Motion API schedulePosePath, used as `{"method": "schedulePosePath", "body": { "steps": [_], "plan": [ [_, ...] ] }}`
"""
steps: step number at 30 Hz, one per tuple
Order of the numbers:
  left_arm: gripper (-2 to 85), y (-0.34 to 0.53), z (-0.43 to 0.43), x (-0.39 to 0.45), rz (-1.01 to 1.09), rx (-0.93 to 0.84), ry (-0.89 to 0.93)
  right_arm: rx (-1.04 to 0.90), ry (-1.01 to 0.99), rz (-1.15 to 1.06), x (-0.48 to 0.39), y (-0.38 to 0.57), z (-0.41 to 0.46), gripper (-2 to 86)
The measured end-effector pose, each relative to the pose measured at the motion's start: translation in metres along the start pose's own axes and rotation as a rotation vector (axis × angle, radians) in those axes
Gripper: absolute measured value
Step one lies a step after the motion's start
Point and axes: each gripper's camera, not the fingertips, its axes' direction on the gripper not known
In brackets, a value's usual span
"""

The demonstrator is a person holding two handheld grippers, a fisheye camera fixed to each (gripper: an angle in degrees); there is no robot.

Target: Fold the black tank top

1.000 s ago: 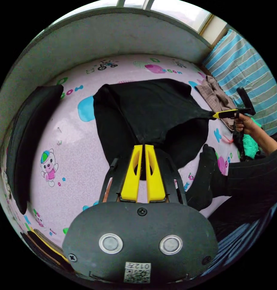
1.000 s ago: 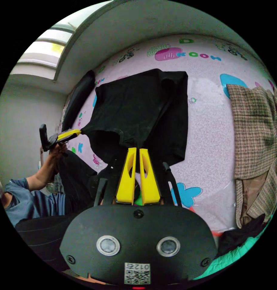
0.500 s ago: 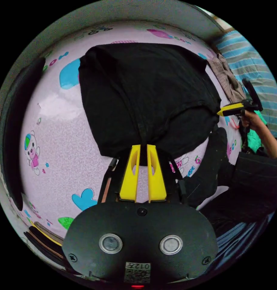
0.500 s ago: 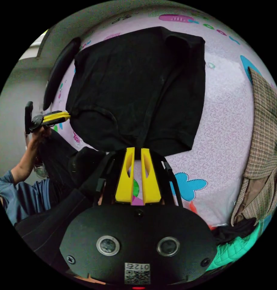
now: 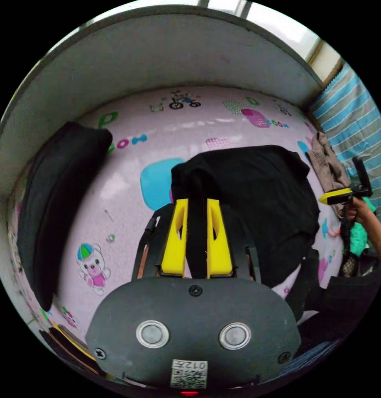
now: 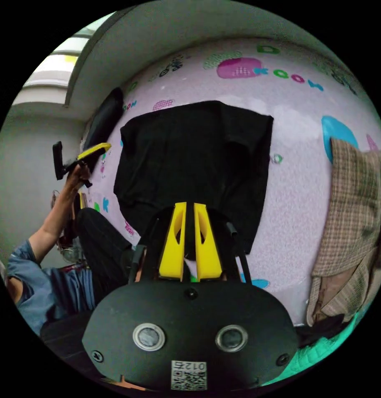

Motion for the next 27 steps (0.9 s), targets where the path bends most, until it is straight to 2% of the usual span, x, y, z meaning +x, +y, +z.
{"method": "schedulePosePath", "body": {
  "steps": [4, 10, 13, 17, 22, 24, 25, 26, 27],
  "plan": [
    [7.1, -0.018, 0.008, 0.034, 0.059, 0.017, -0.111, 0.069, 0.167, 0.001, -0.012, -0.030, -0.003, 5.1],
    [5.5, -0.028, 0.040, 0.063, 0.107, -0.072, -0.270, 0.134, 0.154, 0.214, 0.017, -0.050, -0.006, 5.2],
    [3.6, -0.020, 0.035, 0.055, 0.052, -0.070, -0.213, 0.125, 0.134, 0.284, 0.031, -0.056, -0.004, 5.0],
    [1.8, 0.016, 0.010, 0.041, 0.006, 0.059, -0.124, 0.152, 0.093, 0.357, 0.045, -0.062, -0.005, 4.9],
    [0.8, 0.042, 0.030, 0.013, -0.077, 0.041, -0.006, 0.193, 0.005, 0.478, 0.063, -0.084, -0.006, 5.1],
    [0.5, 0.041, 0.036, 0.007, -0.089, 0.018, 0.006, 0.102, -0.013, 0.448, 0.065, -0.098, -0.002, 5.0],
    [0.5, 0.040, 0.037, 0.006, -0.087, 0.011, 0.005, -0.101, -0.073, 0.375, 0.064, -0.109, 0.012, 4.9],
    [0.4, 0.038, 0.038, 0.005, -0.075, 0.005, 0.009, -0.184, -0.077, 0.354, 0.063, -0.112, 0.018, 4.8],
    [0.4, 0.036, 0.038, 0.005, -0.065, 0.004, 0.007, -0.216, 0.020, 0.324, 0.059, -0.113, 0.018, 4.0]
  ]
}}
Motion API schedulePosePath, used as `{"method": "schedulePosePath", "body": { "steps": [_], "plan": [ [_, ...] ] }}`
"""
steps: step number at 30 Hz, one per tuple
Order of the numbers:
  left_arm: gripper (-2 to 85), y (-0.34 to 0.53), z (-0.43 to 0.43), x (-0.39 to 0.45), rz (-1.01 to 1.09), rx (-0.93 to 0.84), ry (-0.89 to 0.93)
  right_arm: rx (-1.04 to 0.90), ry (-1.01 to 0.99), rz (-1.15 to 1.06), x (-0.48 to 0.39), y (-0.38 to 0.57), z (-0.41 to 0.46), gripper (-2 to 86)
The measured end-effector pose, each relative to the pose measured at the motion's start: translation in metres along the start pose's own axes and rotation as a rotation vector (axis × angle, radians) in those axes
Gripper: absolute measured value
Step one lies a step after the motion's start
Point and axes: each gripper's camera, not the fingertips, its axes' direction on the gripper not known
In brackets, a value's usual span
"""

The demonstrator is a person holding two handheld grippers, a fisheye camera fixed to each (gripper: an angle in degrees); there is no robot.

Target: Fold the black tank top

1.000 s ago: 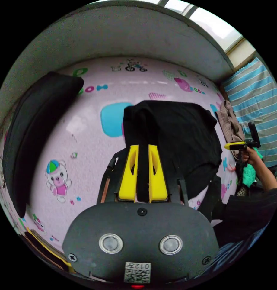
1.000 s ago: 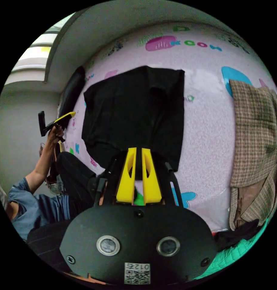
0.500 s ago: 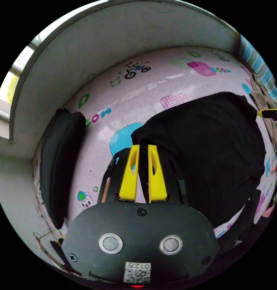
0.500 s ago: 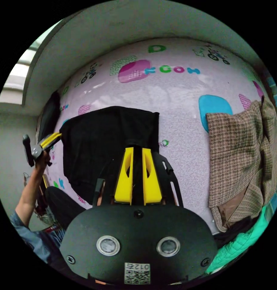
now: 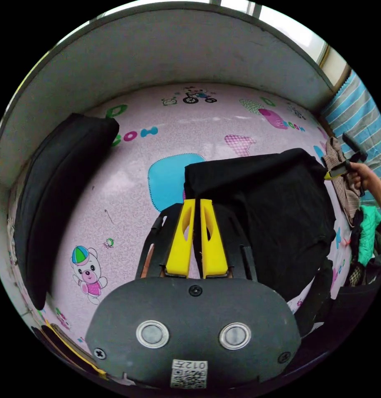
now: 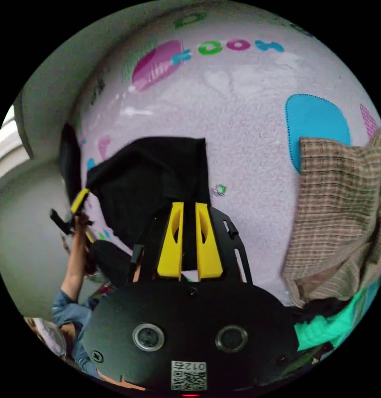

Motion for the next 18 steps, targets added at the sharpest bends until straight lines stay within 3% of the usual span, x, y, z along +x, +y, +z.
{"method": "schedulePosePath", "body": {
  "steps": [2, 6, 13, 18],
  "plan": [
    [0.3, -0.007, 0.001, -0.001, 0.041, -0.009, -0.011, 0.080, 0.146, 0.012, -0.003, 0.003, -0.008, 2.9],
    [0.2, -0.016, 0.003, -0.005, 0.069, -0.018, 0.009, 0.288, -0.036, 0.059, 0.004, 0.002, -0.018, 2.1],
    [0.3, -0.028, 0.012, -0.019, 0.081, -0.061, 0.024, 0.336, -0.207, 0.186, 0.020, -0.019, 0.005, 4.7],
    [0.3, -0.037, 0.015, -0.030, 0.100, -0.072, 0.023, 0.310, -0.113, 0.127, 0.008, -0.038, 0.014, -0.1]
  ]
}}
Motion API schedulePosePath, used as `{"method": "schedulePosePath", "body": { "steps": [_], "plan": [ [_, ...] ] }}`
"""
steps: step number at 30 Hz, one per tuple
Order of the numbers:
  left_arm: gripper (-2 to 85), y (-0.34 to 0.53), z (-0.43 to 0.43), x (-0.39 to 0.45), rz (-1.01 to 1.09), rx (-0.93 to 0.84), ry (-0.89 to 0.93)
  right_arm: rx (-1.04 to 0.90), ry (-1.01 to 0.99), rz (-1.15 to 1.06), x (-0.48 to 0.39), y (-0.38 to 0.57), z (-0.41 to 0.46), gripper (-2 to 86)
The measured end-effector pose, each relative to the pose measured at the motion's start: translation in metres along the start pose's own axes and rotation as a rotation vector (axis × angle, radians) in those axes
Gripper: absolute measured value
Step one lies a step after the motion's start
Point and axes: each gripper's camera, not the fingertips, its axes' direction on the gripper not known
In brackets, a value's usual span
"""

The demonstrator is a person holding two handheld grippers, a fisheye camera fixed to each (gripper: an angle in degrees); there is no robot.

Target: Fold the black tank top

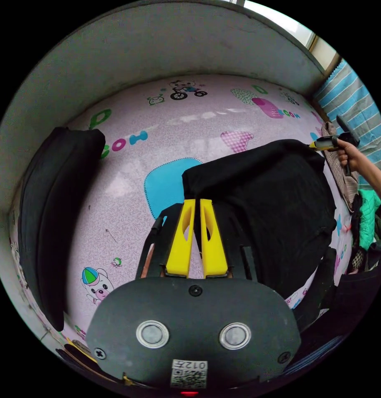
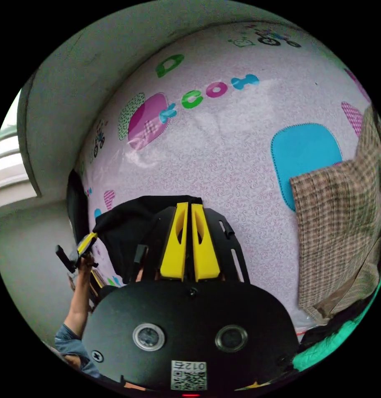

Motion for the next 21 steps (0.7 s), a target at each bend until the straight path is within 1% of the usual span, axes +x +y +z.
{"method": "schedulePosePath", "body": {
  "steps": [5, 7, 8, 9, 11, 12, 13, 14, 16, 17, 19, 21],
  "plan": [
    [0.5, -0.007, 0.006, -0.029, -0.042, 0.004, 0.032, 0.046, 0.141, -0.091, -0.012, -0.013, 0.006, -0.6],
    [0.7, -0.008, 0.013, -0.040, -0.057, -0.021, 0.058, 0.012, 0.199, -0.154, -0.016, -0.017, 0.017, 0.1],
    [0.9, -0.007, 0.016, -0.048, -0.077, -0.027, 0.075, 0.010, 0.205, -0.159, -0.016, -0.017, 0.018, 0.3],
    [1.1, -0.006, 0.014, -0.056, -0.104, -0.018, 0.098, -0.001, 0.213, -0.160, -0.014, -0.017, 0.019, 2.4],
    [1.2, -0.001, 0.007, -0.068, -0.143, 0.010, 0.140, 0.041, 0.229, -0.133, -0.007, -0.012, 0.013, 3.9],
    [1.2, 0.001, 0.004, -0.072, -0.152, 0.018, 0.149, 0.101, 0.211, -0.106, -0.001, -0.006, 0.004, 3.9],
    [1.1, 0.005, 0.000, -0.078, -0.167, 0.026, 0.157, 0.145, 0.152, -0.102, 0.006, 0.003, -0.004, 3.3],
    [0.9, 0.009, -0.005, -0.084, -0.177, 0.033, 0.155, 0.160, 0.121, -0.102, 0.009, 0.008, -0.007, 3.1],
    [0.9, 0.016, -0.011, -0.094, -0.186, 0.045, 0.170, 0.192, -0.015, -0.138, 0.019, 0.033, -0.015, 2.7],
    [0.9, 0.020, -0.016, -0.100, -0.190, 0.047, 0.191, 0.182, -0.051, -0.155, 0.020, 0.041, -0.015, 2.6],
    [0.9, 0.023, -0.022, -0.101, -0.160, 0.032, 0.228, 0.090, -0.137, -0.231, 0.023, 0.071, -0.002, 2.8],
    [1.0, 0.029, -0.028, -0.083, -0.086, -0.002, 0.279, 0.033, -0.114, -0.270, 0.024, 0.095, 0.012, 3.2]
  ]
}}
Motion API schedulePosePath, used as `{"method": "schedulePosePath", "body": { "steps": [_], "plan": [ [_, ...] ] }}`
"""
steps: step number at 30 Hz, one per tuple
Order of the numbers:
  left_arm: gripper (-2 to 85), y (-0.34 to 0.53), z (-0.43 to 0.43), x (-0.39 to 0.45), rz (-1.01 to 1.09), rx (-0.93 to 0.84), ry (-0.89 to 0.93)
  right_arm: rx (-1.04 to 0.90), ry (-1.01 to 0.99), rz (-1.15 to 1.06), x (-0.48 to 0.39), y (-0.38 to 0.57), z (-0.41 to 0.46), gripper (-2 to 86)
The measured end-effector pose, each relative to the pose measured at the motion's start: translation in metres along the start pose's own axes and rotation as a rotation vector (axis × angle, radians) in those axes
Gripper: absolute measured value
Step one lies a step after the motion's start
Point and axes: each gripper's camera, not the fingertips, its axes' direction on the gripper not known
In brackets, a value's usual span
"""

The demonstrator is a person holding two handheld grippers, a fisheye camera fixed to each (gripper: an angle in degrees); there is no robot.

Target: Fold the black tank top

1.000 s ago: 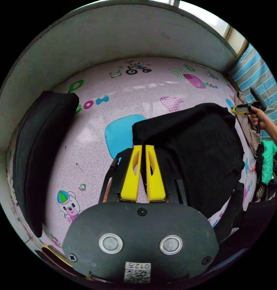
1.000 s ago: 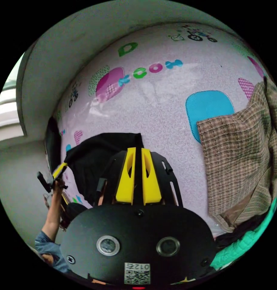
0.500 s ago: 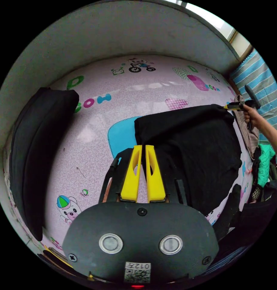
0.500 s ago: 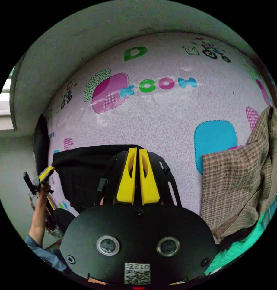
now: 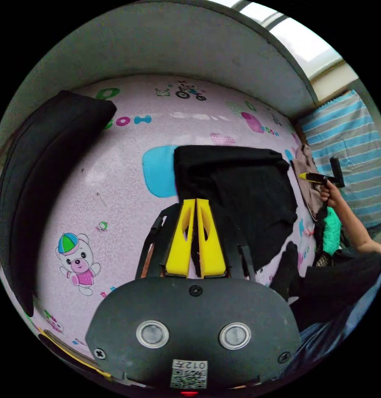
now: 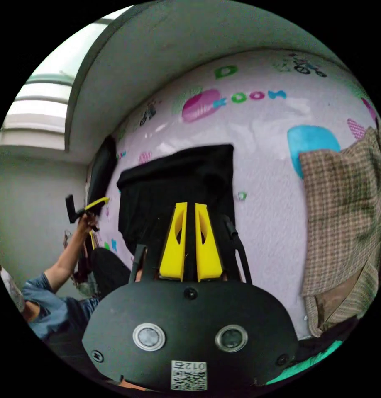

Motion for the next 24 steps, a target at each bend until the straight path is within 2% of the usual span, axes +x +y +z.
{"method": "schedulePosePath", "body": {
  "steps": [3, 5, 7, 12, 18, 24],
  "plan": [
    [1.4, 0.009, 0.010, 0.027, 0.090, -0.072, 0.017, -0.067, 0.029, -0.022, 0.003, 0.033, 0.017, 4.4],
    [2.1, 0.015, 0.022, 0.044, 0.133, -0.135, 0.007, -0.079, -0.020, 0.012, 0.014, 0.047, 0.021, 4.8],
    [2.6, 0.017, 0.030, 0.046, 0.127, -0.177, 0.039, -0.073, -0.108, 0.069, 0.030, 0.060, 0.025, 4.8],
    [3.9, 0.018, 0.038, 0.022, 0.081, -0.234, 0.112, -0.107, -0.173, 0.105, 0.053, 0.066, 0.034, 5.4],
    [4.3, 0.010, 0.045, -0.009, 0.025, -0.262, 0.160, -0.173, -0.184, 0.105, 0.068, 0.055, 0.049, 5.6],
    [3.7, -0.008, 0.050, -0.015, 0.031, -0.282, 0.169, -0.187, -0.142, 0.023, 0.062, 0.045, 0.052, 0.0]
  ]
}}
